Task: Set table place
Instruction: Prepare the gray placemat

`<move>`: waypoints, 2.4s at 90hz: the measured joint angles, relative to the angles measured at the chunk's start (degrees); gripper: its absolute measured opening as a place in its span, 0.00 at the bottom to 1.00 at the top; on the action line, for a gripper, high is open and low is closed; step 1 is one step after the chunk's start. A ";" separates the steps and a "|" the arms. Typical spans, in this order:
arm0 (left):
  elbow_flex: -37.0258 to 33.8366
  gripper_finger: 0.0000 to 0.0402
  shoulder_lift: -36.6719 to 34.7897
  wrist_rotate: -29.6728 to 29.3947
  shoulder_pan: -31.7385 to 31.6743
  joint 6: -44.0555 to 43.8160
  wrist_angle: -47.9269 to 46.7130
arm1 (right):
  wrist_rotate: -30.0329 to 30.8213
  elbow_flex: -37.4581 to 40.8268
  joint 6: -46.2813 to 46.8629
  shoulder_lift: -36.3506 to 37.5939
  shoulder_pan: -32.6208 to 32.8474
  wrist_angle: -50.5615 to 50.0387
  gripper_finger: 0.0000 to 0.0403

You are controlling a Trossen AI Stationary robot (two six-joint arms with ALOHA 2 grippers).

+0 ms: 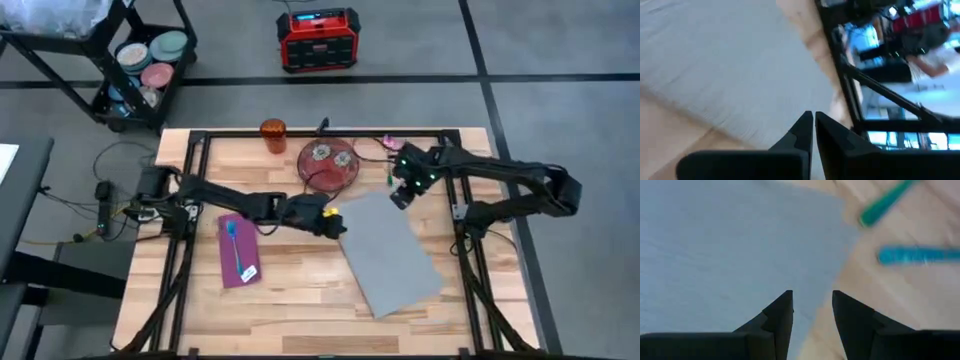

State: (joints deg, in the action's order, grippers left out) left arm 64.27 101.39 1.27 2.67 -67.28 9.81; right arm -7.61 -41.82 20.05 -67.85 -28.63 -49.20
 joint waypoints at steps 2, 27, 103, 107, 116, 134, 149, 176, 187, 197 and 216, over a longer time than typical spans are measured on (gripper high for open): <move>0.65 0.01 0.32 0.48 -0.06 0.73 0.06 | 0.06 0.75 0.57 0.70 0.10 -0.05 0.31; 2.93 0.01 0.91 1.02 -0.40 3.20 -4.33 | -0.67 9.54 6.26 7.10 0.51 0.41 0.31; 2.88 0.01 0.91 0.89 -0.40 3.62 -6.94 | -1.56 11.36 2.56 -2.29 -1.49 11.31 0.31; 2.88 0.01 0.91 0.89 -0.40 3.64 -6.94 | -1.83 11.36 2.54 -2.83 -1.54 11.65 0.31; 2.86 0.01 0.91 0.89 -0.40 4.05 -6.94 | -2.98 11.36 2.51 -3.91 -1.54 13.45 0.31; 2.86 0.01 0.91 0.89 -0.40 4.46 -7.01 | -4.31 11.34 2.85 -5.82 -1.52 17.26 0.31; 2.86 0.01 0.91 0.93 -0.43 4.79 -7.60 | -4.42 11.34 2.63 -6.53 -1.52 16.74 0.31; 2.86 0.01 0.91 1.28 -0.43 5.57 -7.99 | -6.85 11.34 2.85 -6.51 -1.23 17.20 0.26; 2.86 0.01 0.91 1.27 -0.45 5.63 -7.96 | -7.57 11.34 3.16 -6.49 -0.68 17.84 0.22; 2.86 0.01 0.91 1.26 -0.45 6.12 -7.94 | -7.57 11.34 3.48 -6.49 -0.25 17.79 0.17; 2.86 0.01 0.91 1.30 -0.45 6.33 -8.01 | -7.57 11.34 2.51 -6.49 -0.29 17.87 0.05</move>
State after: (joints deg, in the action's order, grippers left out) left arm 67.13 102.30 2.57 2.22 -60.95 1.81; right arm -15.18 -30.48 22.55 -74.35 -28.92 -31.33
